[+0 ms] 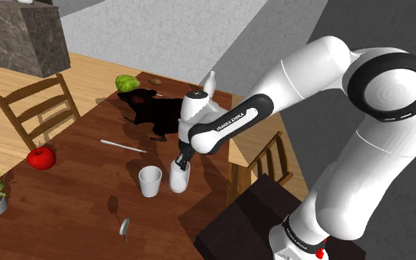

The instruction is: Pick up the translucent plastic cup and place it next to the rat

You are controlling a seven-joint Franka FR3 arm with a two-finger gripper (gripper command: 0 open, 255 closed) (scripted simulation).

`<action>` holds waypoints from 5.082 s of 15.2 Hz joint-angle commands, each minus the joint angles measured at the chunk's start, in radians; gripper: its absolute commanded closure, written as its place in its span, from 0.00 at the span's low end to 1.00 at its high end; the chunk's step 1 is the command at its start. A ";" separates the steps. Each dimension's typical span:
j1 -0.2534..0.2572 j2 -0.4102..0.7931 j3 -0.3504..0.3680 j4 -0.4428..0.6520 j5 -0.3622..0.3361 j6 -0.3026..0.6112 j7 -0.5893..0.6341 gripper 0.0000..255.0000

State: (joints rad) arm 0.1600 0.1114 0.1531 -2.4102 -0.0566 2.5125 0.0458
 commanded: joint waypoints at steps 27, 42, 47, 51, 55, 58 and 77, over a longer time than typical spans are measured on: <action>-0.001 -0.250 0.000 0.138 0.062 -0.384 -0.050 1.00; -0.002 -0.311 -0.005 0.281 0.070 -0.588 -0.060 1.00; -0.002 -0.321 -0.007 0.339 0.071 -0.655 -0.061 1.00; -0.003 -0.324 -0.008 0.389 0.071 -0.709 -0.062 1.00; -0.003 -0.325 -0.009 0.438 0.071 -0.759 -0.063 1.00; -0.033 -0.292 -0.049 0.471 0.058 -0.759 -0.129 1.00; -0.228 0.103 -0.250 0.952 0.059 -0.840 -0.521 1.00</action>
State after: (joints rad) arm -0.0577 0.1797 -0.0906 -1.5049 -0.0010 1.6839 -0.4574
